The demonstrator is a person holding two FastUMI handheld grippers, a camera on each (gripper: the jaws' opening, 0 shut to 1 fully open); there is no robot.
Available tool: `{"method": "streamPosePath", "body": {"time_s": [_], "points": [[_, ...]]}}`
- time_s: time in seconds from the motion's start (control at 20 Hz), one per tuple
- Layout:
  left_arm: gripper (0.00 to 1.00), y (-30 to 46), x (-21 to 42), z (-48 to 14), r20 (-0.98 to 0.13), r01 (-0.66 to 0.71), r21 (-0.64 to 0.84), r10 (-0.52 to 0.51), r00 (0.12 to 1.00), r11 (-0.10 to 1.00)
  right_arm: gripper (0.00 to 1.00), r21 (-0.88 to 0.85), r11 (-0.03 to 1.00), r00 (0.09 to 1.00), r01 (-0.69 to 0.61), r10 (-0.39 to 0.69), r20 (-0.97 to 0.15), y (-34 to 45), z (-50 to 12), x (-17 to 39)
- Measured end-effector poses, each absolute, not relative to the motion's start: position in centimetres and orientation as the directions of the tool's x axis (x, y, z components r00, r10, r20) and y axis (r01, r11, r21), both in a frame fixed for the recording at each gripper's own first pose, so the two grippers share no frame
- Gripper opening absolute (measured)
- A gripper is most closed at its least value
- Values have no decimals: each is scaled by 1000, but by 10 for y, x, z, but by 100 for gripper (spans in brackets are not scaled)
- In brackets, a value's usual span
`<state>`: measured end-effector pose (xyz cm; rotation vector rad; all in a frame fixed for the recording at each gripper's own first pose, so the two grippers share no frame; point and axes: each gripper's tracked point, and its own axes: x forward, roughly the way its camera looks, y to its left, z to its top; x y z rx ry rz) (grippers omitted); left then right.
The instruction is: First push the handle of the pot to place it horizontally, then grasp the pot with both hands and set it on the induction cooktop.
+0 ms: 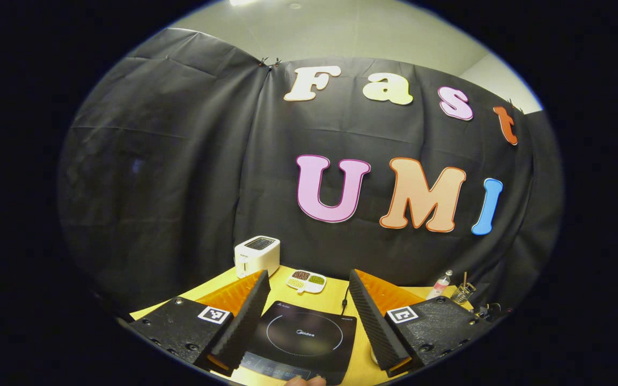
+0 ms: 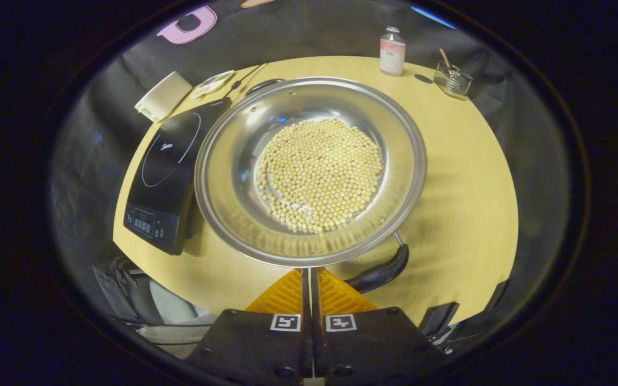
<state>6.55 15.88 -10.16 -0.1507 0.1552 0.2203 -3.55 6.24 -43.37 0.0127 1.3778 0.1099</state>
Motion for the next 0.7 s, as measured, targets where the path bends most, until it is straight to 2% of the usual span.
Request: {"method": "streamPosePath", "body": {"time_s": [0.3, 0.35, 0.6, 0.7], "points": [[89, 158, 68, -100, -161, -244, -134, 221, 962, 960, 3, 33, 999, 196, -28, 38, -980, 22, -435, -21], [89, 157, 68, -101, -162, -248, -137, 225, 961, 959, 0, 29, 999, 198, -18, 32, -980, 15, -435, -18], [92, 148, 69, -103, -168, -259, -137, 235, 957, 956, 3, 23, 1000, 204, 4, 22, -979, -4, -436, -5], [90, 144, 71, -102, -166, -263, -128, 241, 956, 956, 3, 30, 1000, 202, 4, 28, -979, -8, -437, -1]]}}
